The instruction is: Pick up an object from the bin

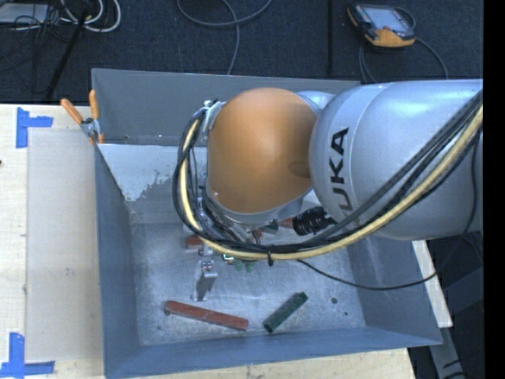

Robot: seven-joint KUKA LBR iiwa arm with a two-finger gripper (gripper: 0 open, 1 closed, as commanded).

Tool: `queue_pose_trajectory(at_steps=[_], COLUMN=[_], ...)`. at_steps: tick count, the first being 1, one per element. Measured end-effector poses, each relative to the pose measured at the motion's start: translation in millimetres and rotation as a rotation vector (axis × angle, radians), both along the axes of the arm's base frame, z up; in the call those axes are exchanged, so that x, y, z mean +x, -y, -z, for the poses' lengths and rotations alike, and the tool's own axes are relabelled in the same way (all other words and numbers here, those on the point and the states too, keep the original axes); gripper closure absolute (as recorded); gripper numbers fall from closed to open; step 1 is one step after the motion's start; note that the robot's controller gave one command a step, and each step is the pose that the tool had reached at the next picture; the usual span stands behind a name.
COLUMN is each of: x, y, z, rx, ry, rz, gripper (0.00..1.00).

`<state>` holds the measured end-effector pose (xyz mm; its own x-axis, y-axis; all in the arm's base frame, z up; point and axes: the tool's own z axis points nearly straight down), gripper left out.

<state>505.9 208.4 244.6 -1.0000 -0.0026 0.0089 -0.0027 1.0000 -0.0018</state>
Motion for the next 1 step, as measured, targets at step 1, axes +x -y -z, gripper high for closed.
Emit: queue_pose_trajectory(at_steps=[1], x=[1.9], y=[1.4], z=[-4.3], rx=[0.001], ry=[0.008], rz=[0.004], gripper=[0.0])
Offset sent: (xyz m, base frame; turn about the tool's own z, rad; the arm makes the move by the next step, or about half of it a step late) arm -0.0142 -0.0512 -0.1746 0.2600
